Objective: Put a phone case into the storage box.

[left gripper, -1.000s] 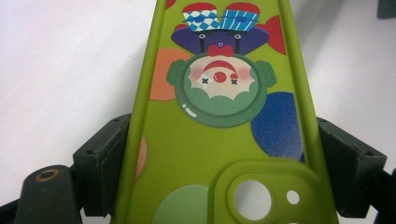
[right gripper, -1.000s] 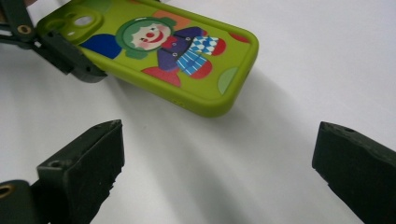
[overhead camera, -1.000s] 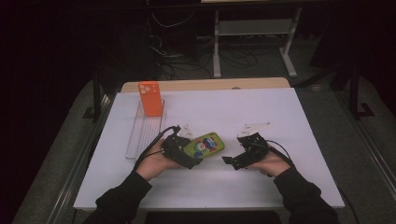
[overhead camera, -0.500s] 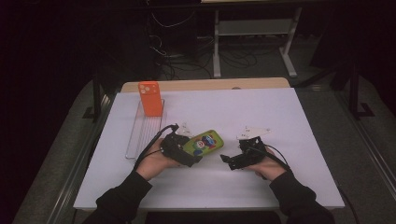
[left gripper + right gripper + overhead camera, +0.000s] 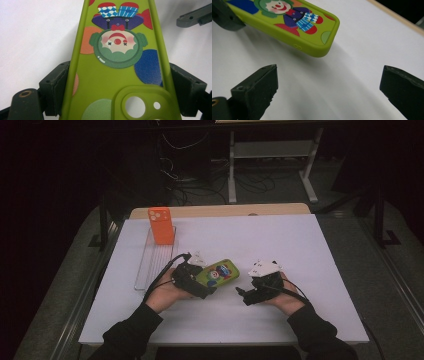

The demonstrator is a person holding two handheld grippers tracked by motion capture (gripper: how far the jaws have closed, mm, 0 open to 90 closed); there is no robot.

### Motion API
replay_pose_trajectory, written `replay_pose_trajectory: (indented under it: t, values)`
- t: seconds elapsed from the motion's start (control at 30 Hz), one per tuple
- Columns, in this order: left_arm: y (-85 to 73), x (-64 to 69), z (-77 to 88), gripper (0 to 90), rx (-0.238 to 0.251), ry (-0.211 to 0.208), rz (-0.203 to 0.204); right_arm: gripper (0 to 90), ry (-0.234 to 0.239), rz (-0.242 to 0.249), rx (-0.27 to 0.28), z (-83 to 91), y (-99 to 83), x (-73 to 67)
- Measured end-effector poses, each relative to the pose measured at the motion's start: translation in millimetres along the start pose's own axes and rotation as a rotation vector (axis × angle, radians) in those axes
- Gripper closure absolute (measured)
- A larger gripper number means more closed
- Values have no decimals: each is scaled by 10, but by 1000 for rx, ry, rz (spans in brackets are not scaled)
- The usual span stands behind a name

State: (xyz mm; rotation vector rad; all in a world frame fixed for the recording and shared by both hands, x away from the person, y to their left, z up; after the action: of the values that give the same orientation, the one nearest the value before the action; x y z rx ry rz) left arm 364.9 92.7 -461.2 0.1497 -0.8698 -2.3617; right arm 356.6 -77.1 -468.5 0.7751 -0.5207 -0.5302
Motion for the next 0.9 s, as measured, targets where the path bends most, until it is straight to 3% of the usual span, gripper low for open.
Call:
replay_pose_trajectory:
  t: [0.17,0.47,0.53,0.63,0.73,0.8,0.87,0.9]
  values:
    - [3,4,2,152,1,1,-1,10,-43,79,-1,-1,21,-44]
    - [10,8,-4,152,6,-1,-2,10,-143,274,-26,-29,29,-62]
    - [3,2,3,152,-6,-1,-16,10,-172,326,-25,-32,38,-73]
    - [18,22,-14,152,18,-4,9,10,-217,418,-24,-42,52,-78]
    - [18,18,-12,152,17,-1,7,10,-255,469,-19,-48,73,-103]
    - [27,35,-24,152,32,-6,28,10,-276,514,-16,-55,84,-120]
    - [20,27,-15,152,21,-5,14,10,-300,560,-18,-57,91,-119]
    - [8,26,-7,152,6,-8,10,10,-309,609,-26,-57,91,-108]
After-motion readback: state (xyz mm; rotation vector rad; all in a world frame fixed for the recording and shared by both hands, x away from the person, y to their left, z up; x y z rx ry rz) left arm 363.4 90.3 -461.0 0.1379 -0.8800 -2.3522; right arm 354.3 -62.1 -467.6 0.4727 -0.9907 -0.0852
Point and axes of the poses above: each handheld gripper's, and its own axes: z roughly backward along the jaws, y roughly out of its top, x roughly to its right, the point moved 8 cm from there along -z, roughly forward along the jaws, and after that the axes turned 7 degrees about z, right-handed, at the moved point
